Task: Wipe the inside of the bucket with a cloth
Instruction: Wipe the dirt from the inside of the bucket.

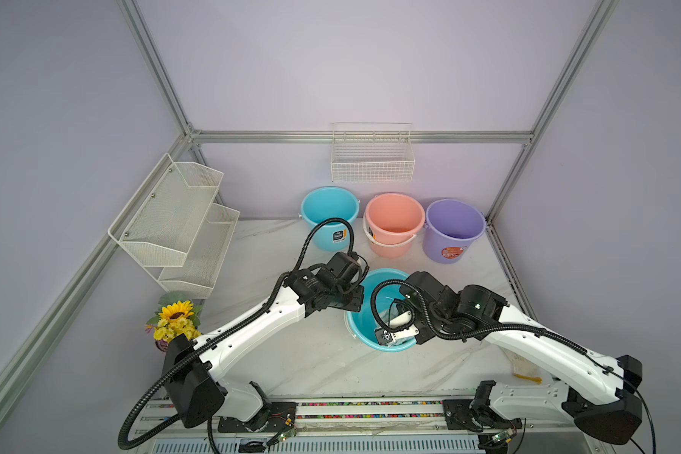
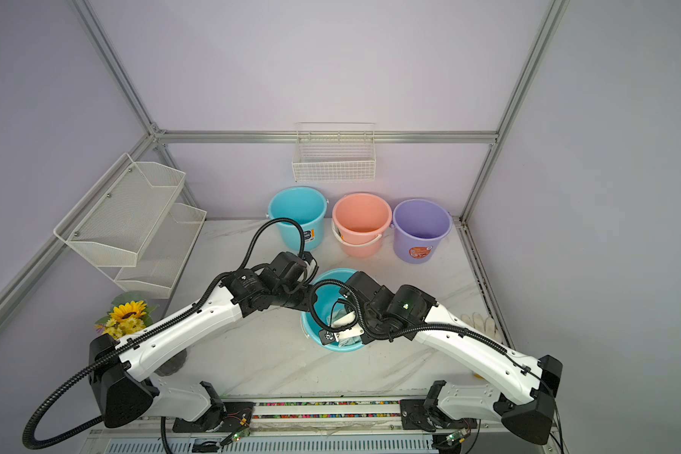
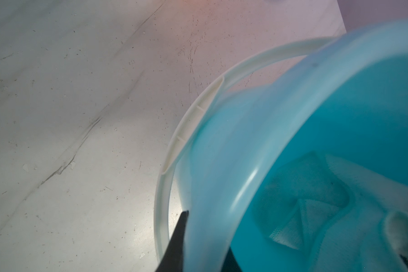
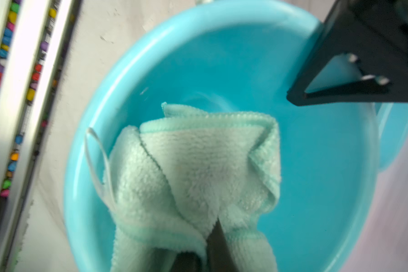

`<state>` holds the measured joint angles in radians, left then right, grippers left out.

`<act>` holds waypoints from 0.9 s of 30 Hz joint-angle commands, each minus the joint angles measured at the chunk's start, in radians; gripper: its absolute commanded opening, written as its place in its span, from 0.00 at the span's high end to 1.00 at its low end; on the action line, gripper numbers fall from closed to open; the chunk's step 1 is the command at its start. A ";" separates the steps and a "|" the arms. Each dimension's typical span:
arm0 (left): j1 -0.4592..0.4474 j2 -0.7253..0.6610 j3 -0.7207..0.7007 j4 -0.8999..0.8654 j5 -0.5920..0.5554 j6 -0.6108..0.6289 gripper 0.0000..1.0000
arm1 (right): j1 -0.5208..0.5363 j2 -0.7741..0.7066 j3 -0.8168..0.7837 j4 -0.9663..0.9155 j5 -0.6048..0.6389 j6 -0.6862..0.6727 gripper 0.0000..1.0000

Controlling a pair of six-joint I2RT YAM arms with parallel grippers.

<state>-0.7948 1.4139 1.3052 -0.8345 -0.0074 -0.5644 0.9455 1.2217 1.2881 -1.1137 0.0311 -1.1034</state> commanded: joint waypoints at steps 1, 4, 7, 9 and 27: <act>-0.004 -0.024 0.037 0.037 0.002 -0.006 1.00 | 0.007 0.001 -0.023 0.032 -0.208 0.088 1.00; -0.003 -0.027 0.034 0.038 0.001 -0.007 1.00 | 0.010 -0.015 -0.097 0.177 -0.285 0.129 1.00; -0.003 -0.027 0.034 0.038 0.001 -0.008 1.00 | 0.012 -0.024 -0.165 0.336 -0.361 0.174 1.00; -0.004 -0.028 0.034 0.039 0.001 -0.007 1.00 | 0.012 -0.029 -0.204 0.454 -0.389 0.213 1.00; -0.003 -0.027 0.031 0.043 0.011 -0.005 1.00 | -0.170 -0.022 -0.326 0.953 -0.363 0.123 1.00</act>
<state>-0.7963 1.4139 1.3052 -0.8635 -0.0116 -0.5575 0.8314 1.2041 0.9314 -0.2420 -0.3054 -0.9249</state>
